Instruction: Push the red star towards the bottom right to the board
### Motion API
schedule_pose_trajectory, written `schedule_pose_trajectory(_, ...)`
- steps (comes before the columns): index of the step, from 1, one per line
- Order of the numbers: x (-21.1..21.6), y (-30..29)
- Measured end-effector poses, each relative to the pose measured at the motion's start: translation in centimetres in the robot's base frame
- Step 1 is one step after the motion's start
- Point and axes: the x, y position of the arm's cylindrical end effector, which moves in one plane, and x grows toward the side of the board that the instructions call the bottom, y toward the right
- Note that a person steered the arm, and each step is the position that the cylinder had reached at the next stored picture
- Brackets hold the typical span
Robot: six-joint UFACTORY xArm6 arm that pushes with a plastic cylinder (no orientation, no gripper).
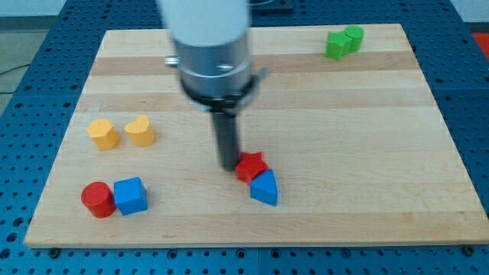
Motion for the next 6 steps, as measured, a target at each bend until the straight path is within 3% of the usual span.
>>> schedule_pose_trajectory(1, 0.0, 4.3)
schedule_pose_trajectory(2, 0.1, -1.5)
schedule_pose_trajectory(3, 2.4, 0.4)
schedule_pose_trajectory(5, 3.2, 15.7)
schedule_pose_trajectory(6, 3.3, 15.2)
